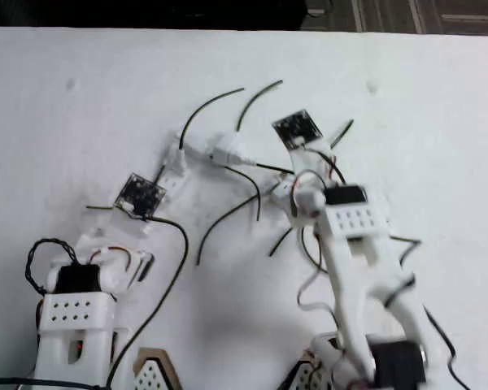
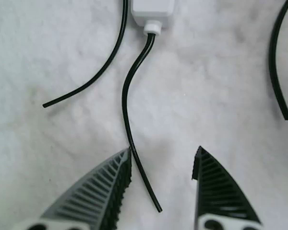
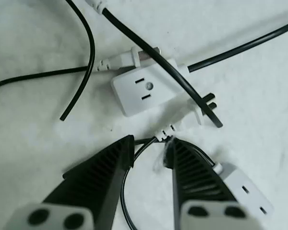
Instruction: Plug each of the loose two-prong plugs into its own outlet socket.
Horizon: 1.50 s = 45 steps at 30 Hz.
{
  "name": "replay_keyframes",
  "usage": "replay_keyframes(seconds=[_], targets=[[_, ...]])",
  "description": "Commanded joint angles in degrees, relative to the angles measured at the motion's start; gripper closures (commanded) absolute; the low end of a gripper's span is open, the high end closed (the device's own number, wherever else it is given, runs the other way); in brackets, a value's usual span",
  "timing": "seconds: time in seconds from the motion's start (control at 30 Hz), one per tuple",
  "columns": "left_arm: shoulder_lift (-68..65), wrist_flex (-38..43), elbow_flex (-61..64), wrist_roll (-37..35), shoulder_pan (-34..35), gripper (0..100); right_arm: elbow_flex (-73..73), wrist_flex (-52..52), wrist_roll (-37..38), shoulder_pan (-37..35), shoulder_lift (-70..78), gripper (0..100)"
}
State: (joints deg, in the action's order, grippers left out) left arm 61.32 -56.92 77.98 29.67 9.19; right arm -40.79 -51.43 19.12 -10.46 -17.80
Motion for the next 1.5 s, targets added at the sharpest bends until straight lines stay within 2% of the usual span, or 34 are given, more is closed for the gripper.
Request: replay_keyframes(seconds=[0.0,0.2,0.47,0.83,0.97,1.03,1.1,1.47], targets=[[1.10,1.23,0.62,0.35,0.40,79,7.74,2.51,-4.84,1.63,10.24,89.3],[1.10,1.32,0.79,0.44,0.40,79,16.62,2.95,-12.84,4.26,22.90,89.3],[1.10,1.32,0.88,0.44,0.40,79,18.02,2.59,-17.76,4.79,27.56,89.3],[1.19,1.32,0.97,0.53,0.40,79,17.93,-8.40,-17.93,6.64,20.44,89.0],[1.19,1.32,0.97,0.53,0.40,79,18.20,-8.75,-17.14,6.02,19.65,88.9],[1.19,1.32,1.05,0.53,0.40,79,18.20,-8.66,-12.22,5.14,19.56,88.9],[1.19,1.32,1.05,0.53,0.40,79,18.20,-8.66,-4.04,4.00,19.47,88.9],[1.19,1.23,1.05,0.53,0.40,79,18.37,-8.75,50.73,5.14,19.47,89.3]])
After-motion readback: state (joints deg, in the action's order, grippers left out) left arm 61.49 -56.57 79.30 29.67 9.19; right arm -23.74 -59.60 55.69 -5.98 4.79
